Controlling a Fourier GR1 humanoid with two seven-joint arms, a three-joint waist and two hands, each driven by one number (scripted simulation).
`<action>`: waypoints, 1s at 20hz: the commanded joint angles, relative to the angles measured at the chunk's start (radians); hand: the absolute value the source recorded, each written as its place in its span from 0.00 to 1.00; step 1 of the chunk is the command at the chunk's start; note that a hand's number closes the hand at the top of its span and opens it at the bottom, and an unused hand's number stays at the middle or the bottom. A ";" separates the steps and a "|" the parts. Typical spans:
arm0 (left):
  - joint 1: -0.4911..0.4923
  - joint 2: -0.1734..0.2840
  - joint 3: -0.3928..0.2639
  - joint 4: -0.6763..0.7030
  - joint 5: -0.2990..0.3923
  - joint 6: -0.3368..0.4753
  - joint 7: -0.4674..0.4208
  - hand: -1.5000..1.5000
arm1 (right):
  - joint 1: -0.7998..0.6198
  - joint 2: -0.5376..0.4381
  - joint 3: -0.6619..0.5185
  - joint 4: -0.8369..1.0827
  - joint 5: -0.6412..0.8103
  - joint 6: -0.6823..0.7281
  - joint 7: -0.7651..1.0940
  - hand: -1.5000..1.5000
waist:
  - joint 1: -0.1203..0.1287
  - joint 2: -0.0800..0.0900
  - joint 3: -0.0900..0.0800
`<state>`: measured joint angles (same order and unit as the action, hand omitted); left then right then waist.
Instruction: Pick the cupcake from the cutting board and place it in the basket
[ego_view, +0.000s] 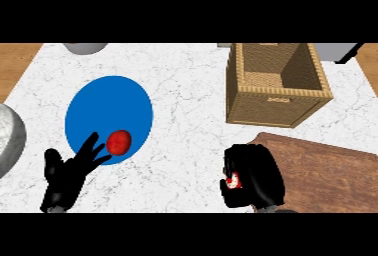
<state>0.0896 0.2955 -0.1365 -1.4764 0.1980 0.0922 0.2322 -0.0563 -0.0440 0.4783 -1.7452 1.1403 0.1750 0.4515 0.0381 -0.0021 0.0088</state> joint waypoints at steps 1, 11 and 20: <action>0.030 -0.008 -0.015 0.042 -0.013 0.011 0.024 0.50 | -0.045 0.042 0.047 -0.119 -0.190 -0.230 0.143 1.00 | 0.004 0.006 -0.001; 0.003 0.025 -0.003 0.057 -0.031 0.004 0.046 0.50 | -0.541 0.044 0.127 -0.133 -0.048 -0.427 0.746 1.00 | -0.002 0.000 -0.013; 0.032 0.004 0.009 0.065 -0.019 0.006 0.029 0.50 | -0.884 0.044 -0.112 -0.047 -0.091 -0.288 0.908 1.00 | -0.021 -0.001 -0.011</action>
<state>0.0911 0.3074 -0.1209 -1.4621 0.1905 0.0896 0.2403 -0.8098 -0.0075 0.4501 -1.8348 1.0666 -0.1683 1.1538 0.0241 -0.0107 0.0045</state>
